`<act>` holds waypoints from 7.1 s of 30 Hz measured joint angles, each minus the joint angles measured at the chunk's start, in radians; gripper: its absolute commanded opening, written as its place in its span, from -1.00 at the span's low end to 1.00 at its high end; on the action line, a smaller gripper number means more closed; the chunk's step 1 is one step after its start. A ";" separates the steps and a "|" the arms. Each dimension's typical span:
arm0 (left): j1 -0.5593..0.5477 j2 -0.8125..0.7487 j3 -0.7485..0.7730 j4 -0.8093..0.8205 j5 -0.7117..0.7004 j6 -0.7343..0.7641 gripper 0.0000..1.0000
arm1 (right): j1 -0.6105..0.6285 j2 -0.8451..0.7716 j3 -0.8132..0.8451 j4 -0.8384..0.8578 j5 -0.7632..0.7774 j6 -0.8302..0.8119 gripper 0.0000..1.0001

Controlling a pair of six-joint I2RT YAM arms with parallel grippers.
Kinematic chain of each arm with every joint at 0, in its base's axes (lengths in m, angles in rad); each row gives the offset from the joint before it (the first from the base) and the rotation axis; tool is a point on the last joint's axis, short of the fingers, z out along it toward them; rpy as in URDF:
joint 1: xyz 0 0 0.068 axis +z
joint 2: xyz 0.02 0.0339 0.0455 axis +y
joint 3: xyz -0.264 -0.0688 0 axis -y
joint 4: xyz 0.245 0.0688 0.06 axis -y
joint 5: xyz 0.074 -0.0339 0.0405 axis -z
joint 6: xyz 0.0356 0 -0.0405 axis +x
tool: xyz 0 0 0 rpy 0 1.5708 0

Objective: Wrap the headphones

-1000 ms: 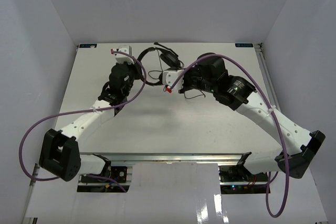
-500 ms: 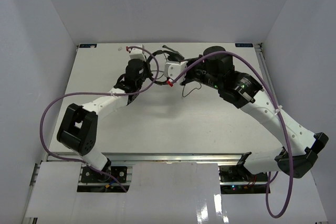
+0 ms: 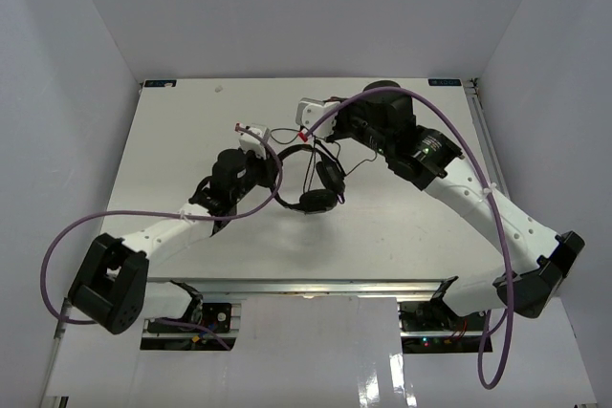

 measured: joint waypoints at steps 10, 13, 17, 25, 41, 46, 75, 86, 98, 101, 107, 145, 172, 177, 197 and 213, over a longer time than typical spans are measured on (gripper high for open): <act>-0.044 -0.203 -0.012 -0.033 0.209 0.053 -1.00 | -0.066 0.065 -0.031 0.034 -0.044 0.031 -0.76; -0.059 -0.232 -0.012 -0.052 0.245 0.057 -1.00 | -0.091 0.089 -0.030 0.038 -0.067 0.053 -0.76; -0.068 -0.266 -0.010 -0.078 0.268 0.056 -1.00 | -0.137 0.111 -0.030 0.038 -0.118 0.094 -0.77; -0.068 -0.327 0.005 -0.096 0.265 0.043 -1.00 | -0.296 0.108 -0.062 0.070 -0.250 0.205 -0.80; -0.068 -0.273 0.013 -0.118 0.272 0.046 -1.00 | -0.366 0.002 -0.156 0.165 -0.434 0.376 -0.83; -0.068 -0.267 0.013 -0.133 0.273 0.046 -1.00 | -0.371 0.002 -0.149 0.168 -0.445 0.405 -0.84; -0.066 -0.244 0.384 -0.173 0.219 -0.054 -1.00 | -0.455 0.140 -0.424 0.679 -1.097 0.982 -0.75; -0.068 -0.098 0.600 -0.005 0.130 -0.186 -1.00 | -0.301 0.412 -0.460 1.461 -1.234 1.809 -0.50; -0.060 -0.020 0.820 -0.039 -0.244 -0.056 -1.00 | -0.195 0.237 -0.722 1.558 -1.221 1.829 -0.60; -0.036 0.007 0.856 -0.044 -0.301 -0.023 -1.00 | -0.172 0.175 -0.741 1.484 -1.217 1.752 -0.62; 0.048 0.109 0.930 -0.075 -0.390 0.026 -1.00 | -0.101 0.125 -0.741 1.334 -1.208 1.602 -0.68; -0.030 0.207 0.290 -0.134 -0.223 0.296 -1.00 | -0.064 -0.026 -0.124 -0.024 -0.099 0.183 -0.85; -0.166 -0.321 0.086 -0.147 0.049 0.169 -1.00 | -0.299 0.106 -0.158 0.088 -0.325 0.358 -0.85; -0.166 -0.333 0.110 -0.172 0.050 0.158 -1.00 | -0.385 0.110 -0.162 0.114 -0.502 0.465 -0.85; -0.172 -0.310 0.256 -0.195 0.110 0.092 -1.00 | -0.503 0.112 -0.277 0.339 -0.967 0.753 -0.83; -0.173 -0.275 0.312 -0.212 0.098 0.099 -1.00 | -0.590 0.061 -0.381 0.634 -1.122 1.018 -0.85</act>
